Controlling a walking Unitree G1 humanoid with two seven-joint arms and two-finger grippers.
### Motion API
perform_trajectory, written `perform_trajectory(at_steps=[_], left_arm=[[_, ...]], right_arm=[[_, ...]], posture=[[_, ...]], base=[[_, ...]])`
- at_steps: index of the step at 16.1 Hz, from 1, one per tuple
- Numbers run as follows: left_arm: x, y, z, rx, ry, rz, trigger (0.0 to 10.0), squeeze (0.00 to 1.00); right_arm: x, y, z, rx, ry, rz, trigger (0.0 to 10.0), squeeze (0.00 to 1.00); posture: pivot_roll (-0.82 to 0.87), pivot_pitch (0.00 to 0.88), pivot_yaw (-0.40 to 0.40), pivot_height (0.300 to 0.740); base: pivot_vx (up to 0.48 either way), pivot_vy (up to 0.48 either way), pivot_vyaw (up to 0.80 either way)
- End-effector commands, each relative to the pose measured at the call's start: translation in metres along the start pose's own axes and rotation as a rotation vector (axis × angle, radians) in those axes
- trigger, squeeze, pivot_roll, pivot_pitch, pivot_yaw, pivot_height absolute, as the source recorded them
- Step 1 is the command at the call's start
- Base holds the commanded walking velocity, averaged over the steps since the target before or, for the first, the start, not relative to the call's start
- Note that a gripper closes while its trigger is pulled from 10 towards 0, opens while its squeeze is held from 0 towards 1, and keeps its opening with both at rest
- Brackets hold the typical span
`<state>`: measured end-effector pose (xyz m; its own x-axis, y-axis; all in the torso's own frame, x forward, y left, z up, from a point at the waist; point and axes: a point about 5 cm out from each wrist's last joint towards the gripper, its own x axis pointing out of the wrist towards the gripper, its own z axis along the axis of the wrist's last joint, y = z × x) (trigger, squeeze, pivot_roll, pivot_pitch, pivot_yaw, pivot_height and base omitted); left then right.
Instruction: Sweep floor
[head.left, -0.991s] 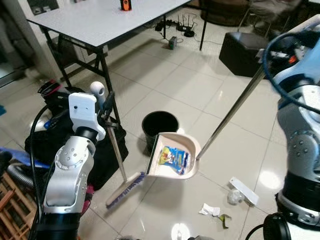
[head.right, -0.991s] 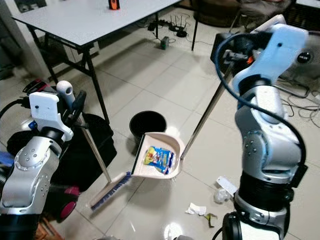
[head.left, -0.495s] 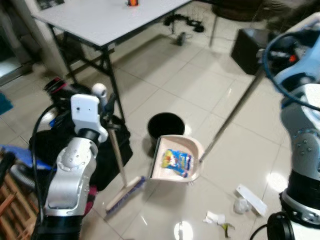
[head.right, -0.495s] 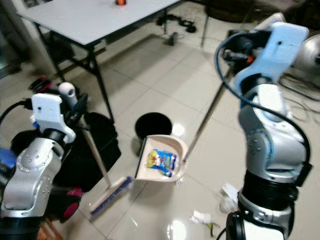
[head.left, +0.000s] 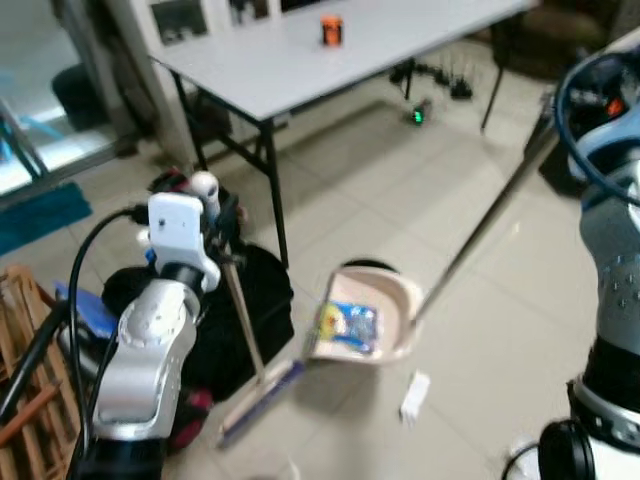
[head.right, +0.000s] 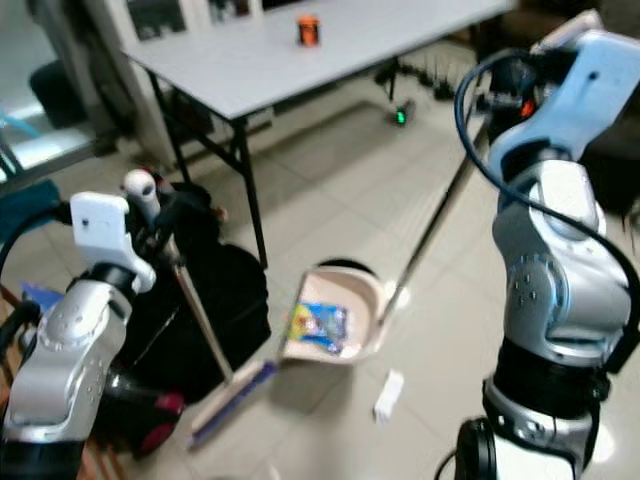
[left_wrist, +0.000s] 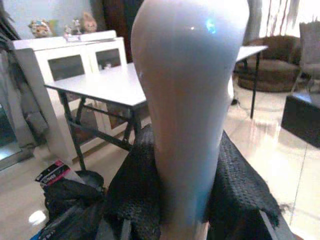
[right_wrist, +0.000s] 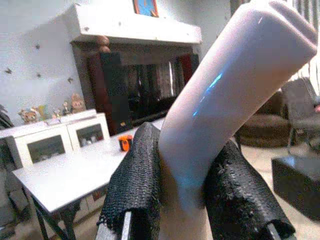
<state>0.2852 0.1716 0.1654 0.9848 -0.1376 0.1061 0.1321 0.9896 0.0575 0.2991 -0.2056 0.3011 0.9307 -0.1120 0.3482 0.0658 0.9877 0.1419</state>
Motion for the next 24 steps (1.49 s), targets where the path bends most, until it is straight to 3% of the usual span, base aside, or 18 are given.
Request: perform_trajectory(at_steps=[1,6,17,24], left_arm=[[0.001,0.005,0.008,0.034,-0.029,0.008,10.0,0.00],[0.002,0.006,0.009,0.036,-0.026,0.003,10.0,0.00],[0.004,0.005,0.009,0.052,-0.016,-0.010,10.0,0.00],[0.002,0.006,0.006,0.068,-0.003,0.003,10.0,0.00]], right_arm=[[-0.001,0.007,0.008,0.047,-0.040,0.020,10.0,0.00],[0.000,0.001,0.011,0.058,-0.052,-0.004,10.0,0.00],[-0.001,-0.008,0.013,0.034,-0.070,-0.054,10.0,0.00],[0.003,-0.009,0.018,0.000,-0.113,-0.070,10.0,0.00]], posture=[[-0.04,0.000,0.037,0.740],[-0.04,0.002,0.046,0.740],[-0.03,0.008,0.055,0.740],[-0.03,0.002,0.055,0.740]], base=[[0.420,0.000,0.00],[0.419,0.000,-0.52],[0.415,0.000,0.00],[0.000,0.000,0.00]])
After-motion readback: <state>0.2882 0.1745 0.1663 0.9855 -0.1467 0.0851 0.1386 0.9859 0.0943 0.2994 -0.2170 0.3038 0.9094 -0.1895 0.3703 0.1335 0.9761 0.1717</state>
